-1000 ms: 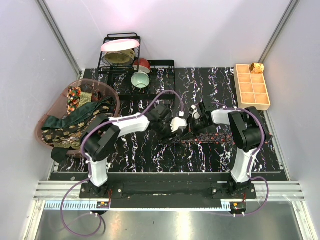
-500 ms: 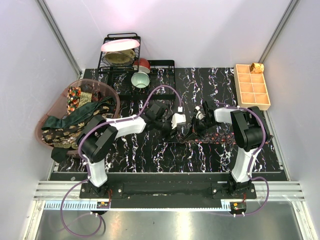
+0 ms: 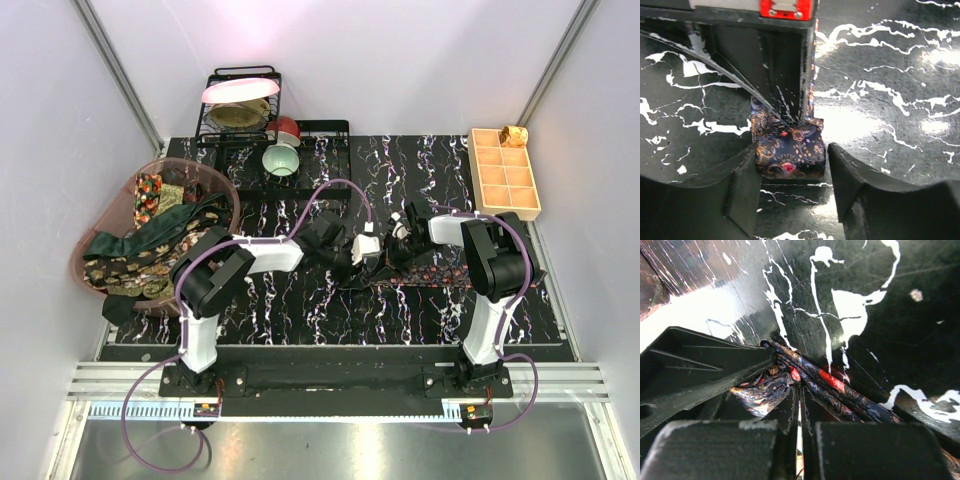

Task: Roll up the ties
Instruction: Roll the tie at the center of the board.

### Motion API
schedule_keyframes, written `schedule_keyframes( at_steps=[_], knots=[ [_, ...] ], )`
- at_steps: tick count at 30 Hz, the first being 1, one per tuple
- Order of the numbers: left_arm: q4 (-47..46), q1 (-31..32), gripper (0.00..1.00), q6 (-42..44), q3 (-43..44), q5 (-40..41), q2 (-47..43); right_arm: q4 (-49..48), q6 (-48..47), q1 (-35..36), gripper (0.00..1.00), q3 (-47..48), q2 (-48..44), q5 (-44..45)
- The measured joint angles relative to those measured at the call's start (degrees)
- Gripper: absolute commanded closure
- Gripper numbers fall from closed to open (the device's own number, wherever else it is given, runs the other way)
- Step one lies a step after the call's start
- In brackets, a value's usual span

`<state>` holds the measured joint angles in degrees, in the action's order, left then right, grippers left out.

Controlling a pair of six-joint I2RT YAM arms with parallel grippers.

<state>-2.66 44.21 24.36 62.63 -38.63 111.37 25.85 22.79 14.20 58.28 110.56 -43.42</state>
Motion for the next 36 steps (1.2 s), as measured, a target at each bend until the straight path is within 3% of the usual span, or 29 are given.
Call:
schedule_keyframes(
  at_steps=[6, 8, 15, 26, 31, 36],
  knots=[
    [-1.7, 0.5, 0.71, -1.9, 0.2, 2.0, 0.9, 0.0, 0.0, -0.2, 0.99, 0.0, 0.2, -0.4],
    [-0.3, 0.8, 0.74, -1.9, 1.3, 3.1, 1.1, 0.0, 0.0, -0.3, 0.89, 0.0, 0.2, -0.6],
    [9.4, 2.7, 0.73, 3.0, 5.9, 9.7, 1.1, 0.6, -0.7, -1.0, 0.7, 0.0, -0.9, -1.1],
    [25.0, 4.0, 0.72, 10.1, 10.5, 18.3, -0.1, 1.1, -3.3, -4.2, 0.73, -0.2, -4.8, -3.4],
    [30.1, 4.1, 0.7, 10.4, 12.5, 20.3, 0.2, 0.2, -3.1, -4.4, 0.55, -0.4, -3.2, -5.7],
    [32.6, 4.1, 0.71, 10.1, 14.2, 20.6, 1.2, -4.6, -0.6, -4.1, 0.6, -2.1, -3.1, -9.7]
  ],
)
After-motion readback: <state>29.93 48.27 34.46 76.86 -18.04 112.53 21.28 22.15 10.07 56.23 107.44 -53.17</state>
